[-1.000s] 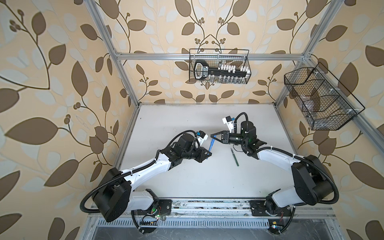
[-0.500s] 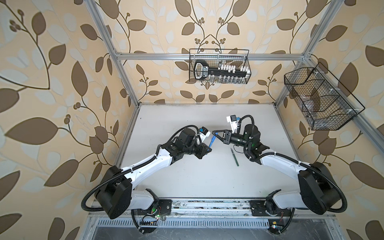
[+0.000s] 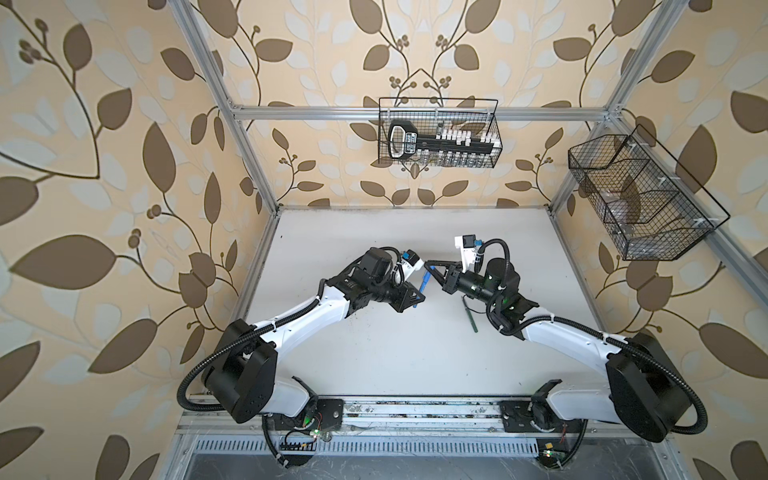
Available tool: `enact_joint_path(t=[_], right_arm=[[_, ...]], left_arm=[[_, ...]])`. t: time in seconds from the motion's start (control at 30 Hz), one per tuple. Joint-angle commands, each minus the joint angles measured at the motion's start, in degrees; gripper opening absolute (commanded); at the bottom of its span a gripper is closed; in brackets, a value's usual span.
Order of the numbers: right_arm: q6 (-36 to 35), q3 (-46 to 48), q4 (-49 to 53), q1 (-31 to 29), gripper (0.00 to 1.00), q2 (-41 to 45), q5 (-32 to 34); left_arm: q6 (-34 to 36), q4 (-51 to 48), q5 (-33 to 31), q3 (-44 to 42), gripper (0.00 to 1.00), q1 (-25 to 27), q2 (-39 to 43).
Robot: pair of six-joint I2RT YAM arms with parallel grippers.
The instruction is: Insert the pens into the pen caps
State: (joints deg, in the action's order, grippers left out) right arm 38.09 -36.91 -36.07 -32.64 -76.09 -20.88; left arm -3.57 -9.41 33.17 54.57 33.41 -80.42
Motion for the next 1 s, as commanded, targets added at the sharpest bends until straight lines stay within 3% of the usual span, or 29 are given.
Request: enact_joint_path(t=[0.0, 0.3, 0.47, 0.57, 0.77, 0.97], right_arm=[[-3.41, 7.41, 21.64, -8.76, 0.00, -2.22, -17.95], [-3.72, 10.14, 19.40, -12.32, 0.00, -3.39, -15.82], [-5.43, 7.57, 22.94, -8.65, 0.00, 0.25, -15.36], [-8.54, 2.37, 27.79, -5.12, 0.25, 4.54, -12.87], [-11.50, -5.34, 30.32, 0.18, 0.42, 9.14, -13.45], [-13.39, -7.42, 32.90, 5.35, 0.49, 12.83, -14.65]], left_arm=[[-7.15, 31.30, -13.74, 12.42, 0.00, -7.22, 3.00], [-8.35, 30.90, -16.95, 14.72, 0.00, -7.66, 1.10], [-7.62, 26.13, -11.06, 15.12, 0.00, -7.43, -0.57], [-10.04, 25.73, -8.94, 9.73, 0.00, -5.98, -1.58], [-10.30, 20.96, -10.84, 0.54, 0.00, -0.37, -4.07], [-12.39, 16.95, -11.13, -5.08, 0.00, 4.27, 0.59]])
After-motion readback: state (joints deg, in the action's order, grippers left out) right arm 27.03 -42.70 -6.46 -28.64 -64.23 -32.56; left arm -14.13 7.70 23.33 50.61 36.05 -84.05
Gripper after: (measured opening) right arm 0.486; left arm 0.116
